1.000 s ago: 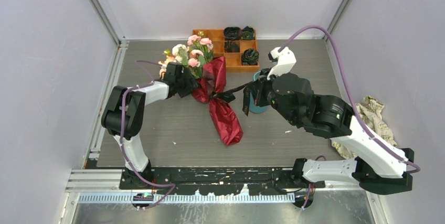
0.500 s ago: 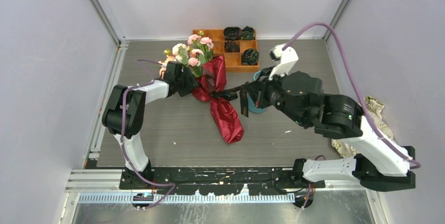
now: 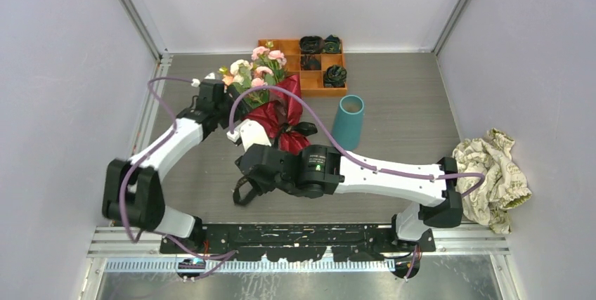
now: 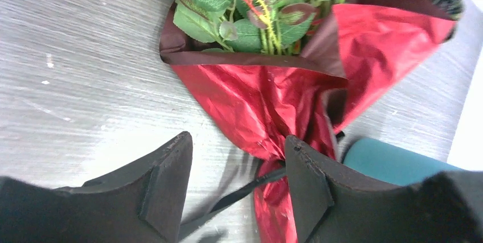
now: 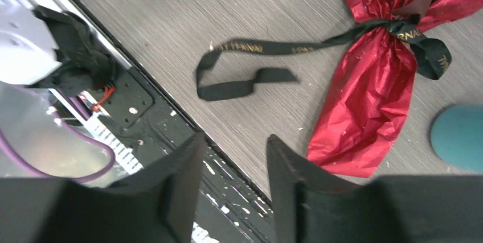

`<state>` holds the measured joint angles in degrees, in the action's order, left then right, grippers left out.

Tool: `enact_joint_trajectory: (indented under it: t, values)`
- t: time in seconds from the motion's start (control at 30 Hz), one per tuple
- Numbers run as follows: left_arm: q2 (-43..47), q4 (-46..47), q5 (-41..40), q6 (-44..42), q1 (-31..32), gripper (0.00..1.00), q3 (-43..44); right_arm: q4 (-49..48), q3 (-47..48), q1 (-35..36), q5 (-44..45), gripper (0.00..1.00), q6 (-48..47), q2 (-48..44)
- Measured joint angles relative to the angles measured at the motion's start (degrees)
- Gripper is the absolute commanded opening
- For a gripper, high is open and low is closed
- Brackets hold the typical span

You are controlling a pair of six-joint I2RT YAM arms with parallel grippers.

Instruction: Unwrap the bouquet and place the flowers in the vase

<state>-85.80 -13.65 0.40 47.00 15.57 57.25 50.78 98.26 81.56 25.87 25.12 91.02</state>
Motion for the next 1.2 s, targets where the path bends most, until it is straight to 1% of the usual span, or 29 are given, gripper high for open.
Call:
enact_joint_trajectory:
  t: [0.03,0.07,0.1,0.23,0.3,0.37,0.47,0.57,0.63,0.8,0.93,1.1,1.2]
  values:
    - [3.28,-1.01,-0.9,-0.28,0.0,0.61,-0.44,0.37,-0.7,0.02,-0.09,0.67,0.02,0.13]
    - [5.38,-1.9,-1.46,-0.55,0.0,0.61,-0.57,0.7,-0.98,0.0,0.15,0.71,0.31,0.02]
    - [8.2,-2.97,-2.34,-0.87,0.0,0.61,-0.85,0.61,-1.49,-0.02,0.85,0.72,0.24,-0.42]
    - [17.86,-5.81,-3.98,-1.25,0.0,0.61,-3.17,0.74,-4.33,-1.73,4.96,0.68,0.66,-3.8]
    - [21.92,-6.84,-4.04,-1.2,0.11,0.61,-5.18,0.55,-5.88,-5.51,5.35,0.66,1.33,-5.81]
    - [24.92,-7.34,-4.02,-1.16,0.72,0.6,-7.8,-0.83,-9.01,-12.7,4.44,0.64,2.23,-8.35]
    - [26.49,-7.39,-4.04,-1.05,2.91,0.6,-11.93,-2.38,-12.94,-24.22,2.14,0.61,2.95,-9.68]
    - [25.64,-7.23,-4.07,-0.96,6.58,0.59,-15.19,-3.61,-14.75,-32.17,-0.44,0.6,3.34,-7.69]
    - [23.89,-7.02,-4.31,-0.92,9.4,0.59,-16.09,-4.66,-14.86,-34.23,-2.4,0.59,3.43,-5.22]
    - [17.29,-4.13,-5.44,-0.42,15.26,0.59,-16.37,-7.69,-14.43,-34.93,-7.19,0.6,3.5,2.75]
    - [10.86,0.0,-5.07,1.36,16.31,0.58,-16.72,-9.27,-14.14,-35.32,-10.14,0.6,3.5,8.17]
    - [1.84,5.53,-3.74,3.65,17.86,0.55,-17.55,-10.56,-14.14,-36.5,-11.47,0.6,3.52,9.14]
    - [-0.87,8.44,-3.61,4.22,18.91,0.51,-16.04,-11.58,-14.16,-37.13,-11.76,0.6,3.5,9.09]
